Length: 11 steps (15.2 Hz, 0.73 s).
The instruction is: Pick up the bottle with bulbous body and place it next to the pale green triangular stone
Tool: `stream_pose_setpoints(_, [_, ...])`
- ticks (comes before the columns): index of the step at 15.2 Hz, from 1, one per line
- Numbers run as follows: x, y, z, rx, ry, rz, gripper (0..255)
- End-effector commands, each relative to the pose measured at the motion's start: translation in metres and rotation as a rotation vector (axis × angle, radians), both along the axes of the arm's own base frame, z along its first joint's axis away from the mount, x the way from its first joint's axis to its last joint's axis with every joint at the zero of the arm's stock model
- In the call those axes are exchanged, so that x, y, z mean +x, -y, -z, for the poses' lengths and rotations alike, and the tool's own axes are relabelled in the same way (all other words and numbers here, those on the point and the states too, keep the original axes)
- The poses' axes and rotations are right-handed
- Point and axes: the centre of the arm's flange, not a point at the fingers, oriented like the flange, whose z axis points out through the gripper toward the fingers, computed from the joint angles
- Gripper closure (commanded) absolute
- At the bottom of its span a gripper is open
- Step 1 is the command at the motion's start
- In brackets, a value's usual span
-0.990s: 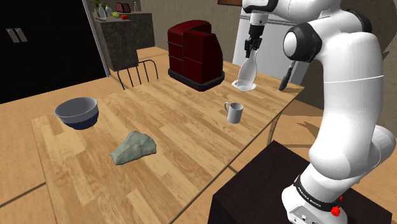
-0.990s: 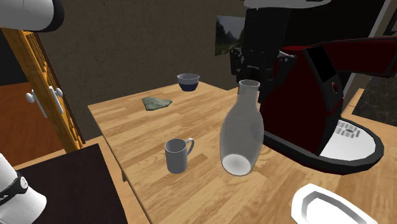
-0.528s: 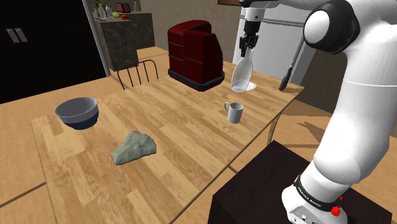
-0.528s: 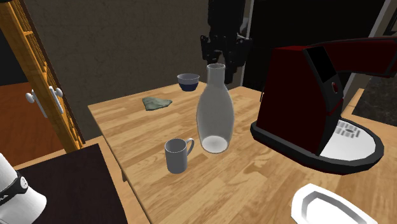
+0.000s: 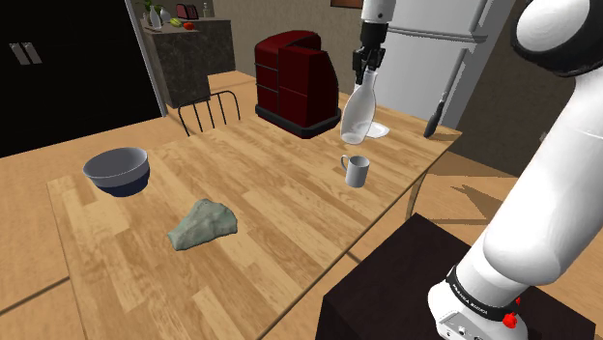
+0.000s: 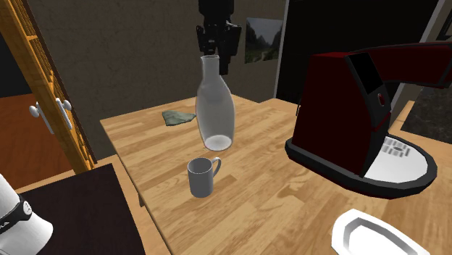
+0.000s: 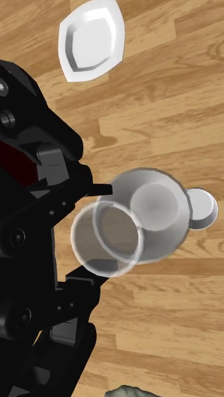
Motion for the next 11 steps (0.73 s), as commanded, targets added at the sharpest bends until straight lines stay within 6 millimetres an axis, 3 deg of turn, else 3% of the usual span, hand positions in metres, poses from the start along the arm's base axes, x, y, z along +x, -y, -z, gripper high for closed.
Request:
stream_pose_setpoints(1, [-0.009, -0.025, -0.006, -0.001, 0.0, 0.001, 255])
stream_pose_setpoints(11, [-0.042, -0.148, -0.04, -0.001, 0.0, 0.001, 255])
